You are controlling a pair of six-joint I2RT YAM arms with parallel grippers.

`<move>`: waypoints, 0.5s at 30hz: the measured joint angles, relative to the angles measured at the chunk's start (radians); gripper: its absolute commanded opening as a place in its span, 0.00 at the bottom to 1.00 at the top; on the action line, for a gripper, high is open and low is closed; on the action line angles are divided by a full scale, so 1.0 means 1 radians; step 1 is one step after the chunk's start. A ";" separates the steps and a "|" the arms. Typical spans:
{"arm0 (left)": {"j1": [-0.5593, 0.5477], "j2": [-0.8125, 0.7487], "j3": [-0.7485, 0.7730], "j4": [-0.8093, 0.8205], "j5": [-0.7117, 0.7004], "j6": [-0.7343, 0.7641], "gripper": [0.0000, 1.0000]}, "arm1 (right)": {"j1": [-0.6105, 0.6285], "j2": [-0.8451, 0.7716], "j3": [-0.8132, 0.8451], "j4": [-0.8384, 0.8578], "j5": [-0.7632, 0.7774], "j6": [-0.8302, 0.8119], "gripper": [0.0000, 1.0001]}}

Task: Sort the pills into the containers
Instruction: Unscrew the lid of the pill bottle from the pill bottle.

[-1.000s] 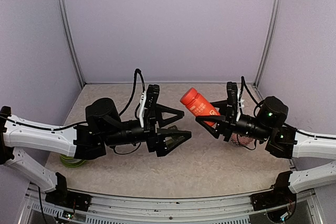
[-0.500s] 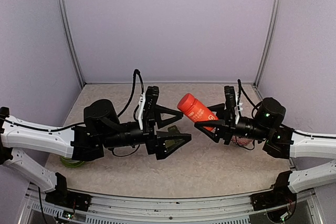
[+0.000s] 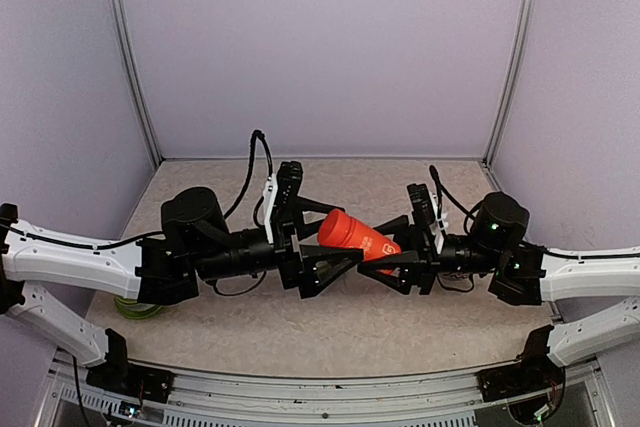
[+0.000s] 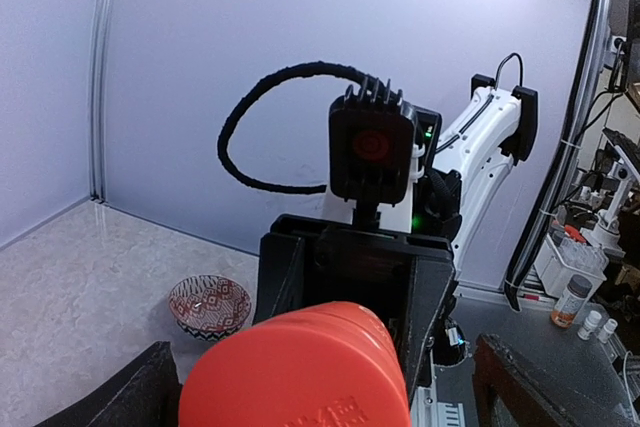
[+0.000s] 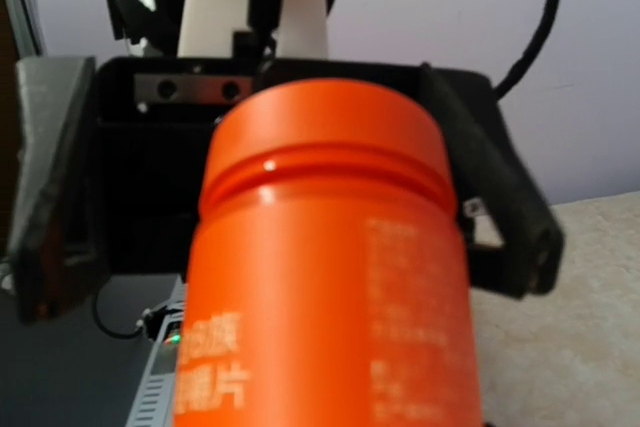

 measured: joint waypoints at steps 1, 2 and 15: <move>0.001 0.000 0.000 0.004 0.002 0.002 0.99 | 0.000 0.000 0.000 0.000 -0.008 0.002 0.09; 0.002 0.000 0.000 0.007 0.005 0.005 0.99 | 0.000 0.002 0.000 0.002 -0.014 0.004 0.09; 0.006 0.034 0.035 0.028 0.081 0.024 0.99 | 0.021 0.069 0.000 0.029 0.018 0.029 0.08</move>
